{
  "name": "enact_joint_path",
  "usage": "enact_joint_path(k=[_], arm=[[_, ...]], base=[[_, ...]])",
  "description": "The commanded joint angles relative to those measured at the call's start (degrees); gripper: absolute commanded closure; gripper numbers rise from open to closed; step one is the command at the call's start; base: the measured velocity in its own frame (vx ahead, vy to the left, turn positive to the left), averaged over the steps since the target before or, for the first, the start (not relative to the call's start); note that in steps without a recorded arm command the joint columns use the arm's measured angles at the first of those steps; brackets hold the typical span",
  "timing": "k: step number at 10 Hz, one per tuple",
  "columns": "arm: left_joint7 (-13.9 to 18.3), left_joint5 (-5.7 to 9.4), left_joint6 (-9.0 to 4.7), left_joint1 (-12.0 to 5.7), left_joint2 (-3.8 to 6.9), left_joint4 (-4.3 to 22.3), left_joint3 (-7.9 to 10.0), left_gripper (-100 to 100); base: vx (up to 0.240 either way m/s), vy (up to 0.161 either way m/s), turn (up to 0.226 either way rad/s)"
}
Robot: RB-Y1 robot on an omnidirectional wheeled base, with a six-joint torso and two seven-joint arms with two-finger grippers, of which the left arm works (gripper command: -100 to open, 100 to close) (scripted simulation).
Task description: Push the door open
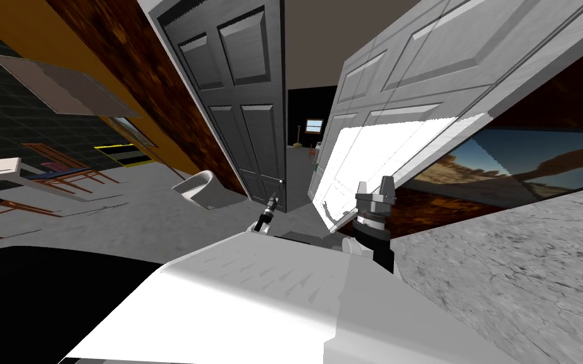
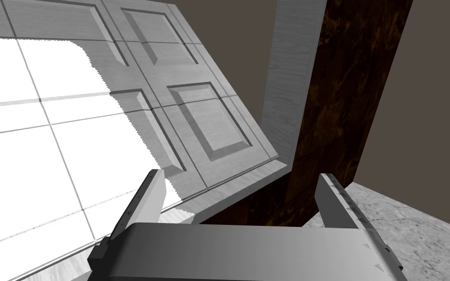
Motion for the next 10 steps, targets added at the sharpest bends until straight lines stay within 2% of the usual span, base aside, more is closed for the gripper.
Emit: enact_joint_path(k=[1, 10], arm=[[0.0, 0.33, -0.45, -0.81, -0.03, 2.07, -0.3, -100], [0.04, 2.19, -2.68, -5.31, -0.21, 13.35, -1.96, -100]], base=[[0.086, 0.069, -0.049], [0.089, 0.082, -0.046]])
